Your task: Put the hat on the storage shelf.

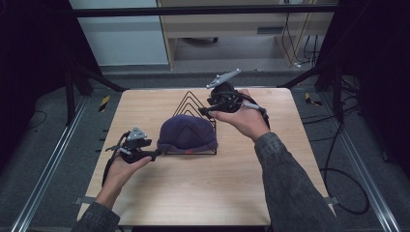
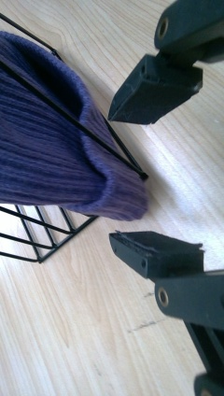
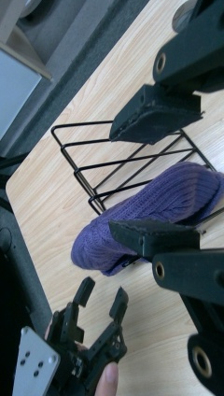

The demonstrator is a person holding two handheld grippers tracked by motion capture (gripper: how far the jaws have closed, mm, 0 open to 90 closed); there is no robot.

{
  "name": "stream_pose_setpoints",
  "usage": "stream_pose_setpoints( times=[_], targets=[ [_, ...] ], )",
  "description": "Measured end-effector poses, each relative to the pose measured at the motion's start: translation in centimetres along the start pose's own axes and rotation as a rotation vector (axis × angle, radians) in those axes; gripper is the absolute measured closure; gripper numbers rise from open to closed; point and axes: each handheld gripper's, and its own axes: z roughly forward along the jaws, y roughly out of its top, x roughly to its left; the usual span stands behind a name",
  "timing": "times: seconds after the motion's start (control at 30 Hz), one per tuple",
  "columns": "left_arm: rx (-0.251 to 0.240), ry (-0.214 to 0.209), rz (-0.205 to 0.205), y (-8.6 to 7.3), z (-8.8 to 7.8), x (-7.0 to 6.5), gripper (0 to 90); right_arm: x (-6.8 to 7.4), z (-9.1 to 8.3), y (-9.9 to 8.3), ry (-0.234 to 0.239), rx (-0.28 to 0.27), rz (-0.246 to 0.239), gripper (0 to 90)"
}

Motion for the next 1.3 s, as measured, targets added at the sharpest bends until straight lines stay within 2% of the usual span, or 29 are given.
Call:
stream_pose_setpoints(
  times=[0.13, 0.23, 0.37, 0.57, 0.73, 0.77, 0.93, 1.03, 1.1, 1.27, 1.3],
  targets=[
    [0.02, 0.025, -0.018, -1.0, -0.2, 0.0, 26.8, 0.2, -0.6, 0.0, -0.019, 0.0, 0.001, 42.8],
    [0.023, 0.038, -0.08, -2.0, -0.1, 0.4, 21.4, 0.2, -1.0, -0.1, -0.031, -0.018, 0.011, 38.9],
    [0.049, 0.062, -0.113, -2.8, 0.1, 0.8, 14.3, -0.2, -1.7, -0.3, -0.054, -0.038, 0.029, 34.2],
    [0.063, 0.088, -0.144, -3.3, 0.1, 1.5, 11.6, -0.6, -2.4, -0.4, -0.076, -0.047, 0.041, 29.7],
    [0.08, 0.114, -0.178, -3.8, 0.3, 2.2, 9.3, -1.2, -3.3, -0.6, -0.11, -0.069, 0.067, 20.2],
    [0.085, 0.115, -0.18, -3.9, 0.3, 2.3, 8.6, -1.4, -3.5, -0.8, -0.131, -0.076, 0.079, 17.4],
    [0.106, 0.125, -0.194, -4.4, 0.5, 2.9, 6.4, -2.4, -4.3, -1.9, -0.173, -0.102, 0.122, 9.0],
    [0.115, 0.125, -0.194, -4.5, 0.5, 3.0, 5.4, -2.8, -4.5, -2.8, -0.188, -0.098, 0.134, 8.1],
    [0.125, 0.123, -0.192, -4.6, 0.7, 3.1, 5.0, -3.4, -4.9, -4.1, -0.206, -0.104, 0.152, 7.6],
    [0.15, 0.132, -0.184, -4.9, 1.0, 3.4, 4.4, -4.1, -5.7, -5.6, -0.207, -0.105, 0.183, 9.3],
    [0.153, 0.139, -0.183, -4.9, 1.1, 3.5, 4.5, -4.4, -6.0, -6.5, -0.219, -0.101, 0.194, 11.2]
  ],
)
